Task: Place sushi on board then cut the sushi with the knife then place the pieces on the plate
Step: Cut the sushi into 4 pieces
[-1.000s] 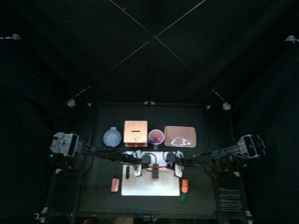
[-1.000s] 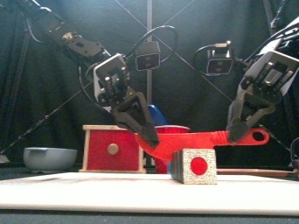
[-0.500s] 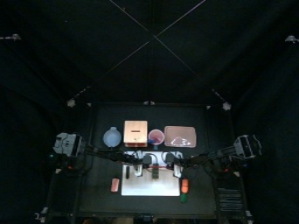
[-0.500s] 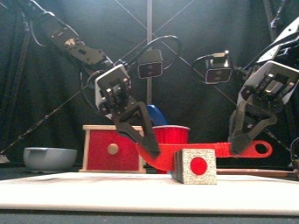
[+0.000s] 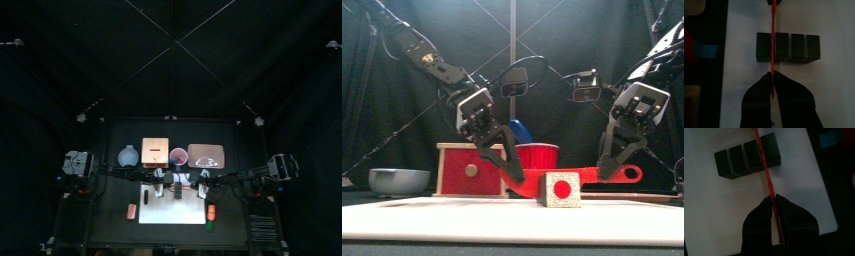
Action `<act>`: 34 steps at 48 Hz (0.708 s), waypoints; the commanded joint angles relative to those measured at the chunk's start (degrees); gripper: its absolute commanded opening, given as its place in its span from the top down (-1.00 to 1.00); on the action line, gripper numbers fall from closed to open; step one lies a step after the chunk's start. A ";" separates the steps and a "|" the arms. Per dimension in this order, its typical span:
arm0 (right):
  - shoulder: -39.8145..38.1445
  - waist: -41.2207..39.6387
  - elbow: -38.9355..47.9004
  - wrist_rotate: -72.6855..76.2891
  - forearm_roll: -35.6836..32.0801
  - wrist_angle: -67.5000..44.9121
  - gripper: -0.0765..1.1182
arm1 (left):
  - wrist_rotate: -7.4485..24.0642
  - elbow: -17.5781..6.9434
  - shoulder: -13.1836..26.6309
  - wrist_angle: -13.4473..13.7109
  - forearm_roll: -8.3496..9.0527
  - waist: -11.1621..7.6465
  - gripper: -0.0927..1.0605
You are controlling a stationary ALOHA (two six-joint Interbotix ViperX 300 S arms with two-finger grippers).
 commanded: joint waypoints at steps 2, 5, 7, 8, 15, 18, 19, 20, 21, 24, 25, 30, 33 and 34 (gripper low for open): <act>-0.09 -0.88 0.35 0.26 0.18 0.97 0.22 | -0.09 0.00 0.26 0.35 0.09 0.09 0.12; 0.26 -0.88 0.44 0.26 0.26 0.97 0.22 | -0.09 0.00 0.70 0.26 0.09 0.09 0.12; 0.53 -0.97 0.44 0.26 0.35 0.97 0.22 | -0.09 0.00 0.88 0.18 0.09 0.00 0.12; 0.62 -1.05 0.44 0.26 0.44 0.97 0.22 | -0.09 0.00 0.97 0.18 0.09 0.09 0.12; 1.14 -0.88 0.26 0.44 0.53 1.05 0.22 | -0.18 0.00 1.05 0.26 0.09 0.09 0.12; 1.14 -0.62 0.18 0.53 0.79 1.05 0.22 | -0.26 0.00 0.88 0.62 0.00 0.00 0.12; 1.14 -0.62 0.18 0.62 0.88 0.97 0.22 | -0.26 0.09 0.79 0.62 0.00 0.00 0.12; 1.14 -0.62 0.09 0.62 1.14 1.05 0.22 | -0.26 0.18 0.70 0.62 -0.09 -0.09 0.12; 1.14 -0.62 0.09 0.62 1.32 0.97 0.22 | -0.35 0.26 0.70 0.62 -0.09 -0.18 0.12; 1.14 -0.26 0.09 0.62 1.93 0.97 0.22 | -0.44 0.35 0.53 0.70 -0.18 -0.35 0.12; 1.14 -0.18 0.09 0.62 2.11 0.97 0.22 | -0.53 0.35 0.62 0.70 -0.18 -0.44 0.12; 1.14 0.35 0.09 0.62 2.81 0.97 0.22 | -0.53 0.35 0.53 0.70 -0.70 -0.44 0.12; 1.14 0.79 0.09 0.62 3.08 1.05 0.22 | -0.53 0.35 0.53 0.70 -1.14 -0.44 0.12; 1.14 0.97 0.09 0.62 3.16 1.05 0.22 | -0.53 0.44 0.53 0.79 -1.32 -0.53 0.12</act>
